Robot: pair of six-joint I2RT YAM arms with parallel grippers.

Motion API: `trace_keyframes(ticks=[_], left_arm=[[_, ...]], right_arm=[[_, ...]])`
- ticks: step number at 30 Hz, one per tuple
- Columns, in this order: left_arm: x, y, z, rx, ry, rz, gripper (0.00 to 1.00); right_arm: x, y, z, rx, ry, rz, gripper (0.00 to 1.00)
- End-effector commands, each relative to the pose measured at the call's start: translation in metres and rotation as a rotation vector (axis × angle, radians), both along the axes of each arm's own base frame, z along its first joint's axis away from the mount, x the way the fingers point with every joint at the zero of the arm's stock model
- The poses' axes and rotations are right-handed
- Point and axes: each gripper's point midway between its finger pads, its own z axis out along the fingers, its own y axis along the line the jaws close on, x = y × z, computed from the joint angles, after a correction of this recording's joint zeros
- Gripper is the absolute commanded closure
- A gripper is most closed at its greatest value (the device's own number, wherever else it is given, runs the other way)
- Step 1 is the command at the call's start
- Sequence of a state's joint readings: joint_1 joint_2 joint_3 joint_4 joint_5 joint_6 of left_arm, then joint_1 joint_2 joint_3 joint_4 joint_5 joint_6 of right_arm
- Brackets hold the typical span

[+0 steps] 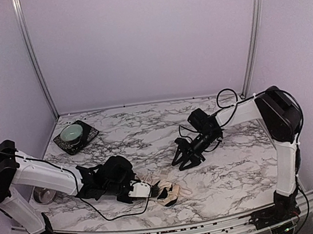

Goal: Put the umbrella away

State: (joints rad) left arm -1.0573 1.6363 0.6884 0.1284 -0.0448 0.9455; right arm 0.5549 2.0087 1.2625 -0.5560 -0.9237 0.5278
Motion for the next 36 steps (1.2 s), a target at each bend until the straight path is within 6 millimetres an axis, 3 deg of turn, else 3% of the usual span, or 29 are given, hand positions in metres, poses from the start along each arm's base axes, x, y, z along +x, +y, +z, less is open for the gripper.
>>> trace_keyframes(ticks=[1, 15, 25, 32, 36], left_arm=[[-0.067, 0.113, -0.085, 0.463, 0.268, -0.015, 1.0], [-0.069, 0.115, -0.081, 0.435, 0.266, -0.033, 1.0], [-0.064, 0.113, -0.081, 0.435, 0.257, -0.032, 1.0], [-0.061, 0.113, -0.081, 0.429, 0.263, -0.02, 1.0], [-0.06, 0.113, -0.081, 0.431, 0.264, -0.019, 1.0]], right_arm=[[0.011, 0.027, 0.007, 0.063, 0.032, -0.114, 0.56], [-0.005, 0.037, -0.023, 0.064, 0.165, -0.27, 0.6], [0.016, 0.051, -0.025, 0.09, 0.15, -0.342, 0.61], [0.004, 0.046, -0.032, 0.082, 0.202, -0.354, 0.62], [-0.003, 0.054, -0.036, 0.085, 0.227, -0.324, 0.62]])
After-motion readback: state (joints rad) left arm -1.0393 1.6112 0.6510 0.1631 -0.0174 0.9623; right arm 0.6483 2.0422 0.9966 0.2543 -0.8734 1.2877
